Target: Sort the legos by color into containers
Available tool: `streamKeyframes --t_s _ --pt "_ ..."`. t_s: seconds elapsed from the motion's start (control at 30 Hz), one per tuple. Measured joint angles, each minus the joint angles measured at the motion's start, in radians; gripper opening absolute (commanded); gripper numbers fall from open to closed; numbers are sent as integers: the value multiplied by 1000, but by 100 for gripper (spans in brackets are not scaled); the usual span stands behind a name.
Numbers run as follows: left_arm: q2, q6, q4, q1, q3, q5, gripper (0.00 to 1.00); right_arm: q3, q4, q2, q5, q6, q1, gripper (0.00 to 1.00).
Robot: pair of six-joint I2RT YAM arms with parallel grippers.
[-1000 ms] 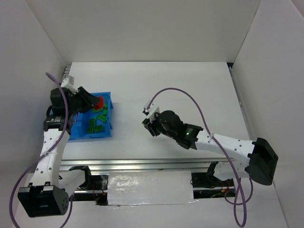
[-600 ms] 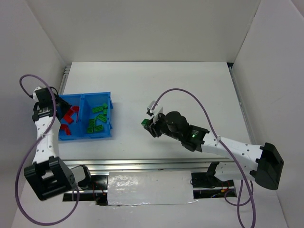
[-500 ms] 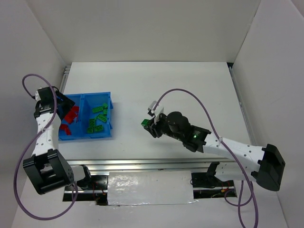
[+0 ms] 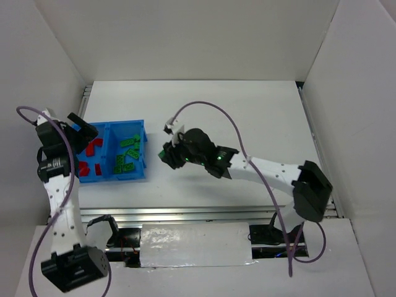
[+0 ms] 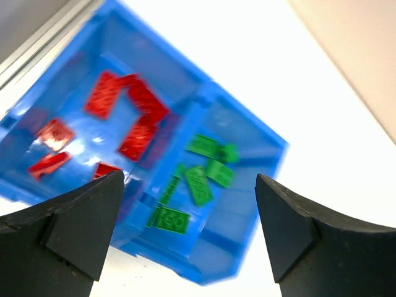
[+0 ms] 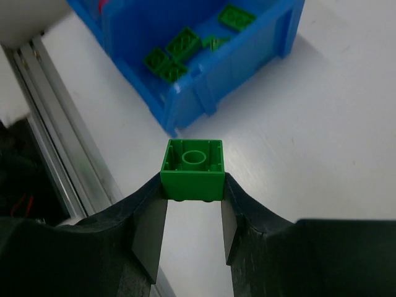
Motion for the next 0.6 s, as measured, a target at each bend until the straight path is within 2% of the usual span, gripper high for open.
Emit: streamKeyframes --t_s 0.2,0.33,0.5,0.53,0.6 --pt "-243 86 16 -2 -83 175 99 423 -50 327 57 128 5 16" --pt "-344 101 -9 -2 -132 251 100 710 -109 528 70 172 10 33" --pt "-412 103 -40 -2 -123 362 100 895 -180 686 68 184 19 43" --pt "-420 105 -49 -3 -114 378 100 919 -188 708 67 184 20 54" --pt "-433 105 -64 -6 -95 398 99 964 -218 751 65 185 23 63"
